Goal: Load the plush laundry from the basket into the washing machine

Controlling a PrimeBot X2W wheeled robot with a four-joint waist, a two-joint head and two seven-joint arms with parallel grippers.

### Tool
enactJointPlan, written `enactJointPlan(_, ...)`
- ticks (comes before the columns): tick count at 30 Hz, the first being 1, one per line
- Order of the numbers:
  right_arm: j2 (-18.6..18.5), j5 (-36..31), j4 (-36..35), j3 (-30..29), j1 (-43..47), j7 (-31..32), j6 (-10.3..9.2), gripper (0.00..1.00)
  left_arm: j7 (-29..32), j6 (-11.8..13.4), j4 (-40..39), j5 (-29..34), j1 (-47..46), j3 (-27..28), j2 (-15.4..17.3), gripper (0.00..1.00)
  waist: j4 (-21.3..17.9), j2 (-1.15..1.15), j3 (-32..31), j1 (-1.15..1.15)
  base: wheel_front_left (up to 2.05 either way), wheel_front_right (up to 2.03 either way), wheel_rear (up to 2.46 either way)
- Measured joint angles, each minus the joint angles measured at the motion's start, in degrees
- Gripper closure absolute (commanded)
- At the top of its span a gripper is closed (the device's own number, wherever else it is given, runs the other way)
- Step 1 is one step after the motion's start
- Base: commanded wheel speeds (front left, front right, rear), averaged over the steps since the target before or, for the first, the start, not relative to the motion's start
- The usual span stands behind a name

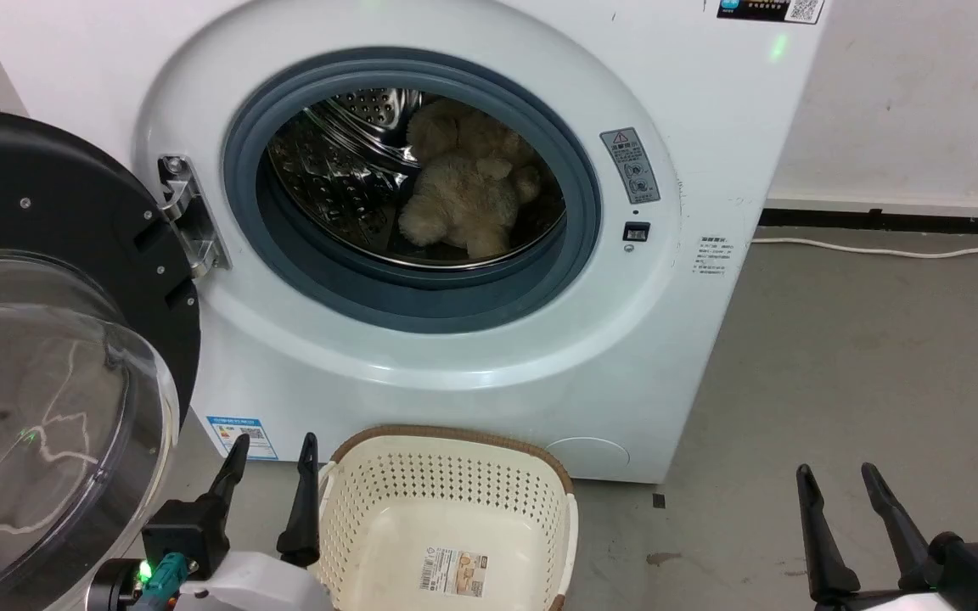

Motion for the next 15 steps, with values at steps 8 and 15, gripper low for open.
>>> enactJointPlan(8, 0.0, 0.0, 0.4, 0.2, 0.5, 0.8, 0.00, 0.00, 0.7, 0.1, -1.3, 0.2, 1.1, -0.8, 0.3, 0.00, -0.3, 0.00, 0.3, 0.00, 0.00, 0.00, 0.00)
enactJointPlan(15, 0.0, 0.4, 0.6, 0.5, 0.7, 1.0, 0.00, 0.00, 0.9, 0.5, -1.5, -0.1, 1.1, -1.0, 0.3, 0.00, -0.3, 0.00, 0.6, 0.00, 0.00, 0.00, 0.00)
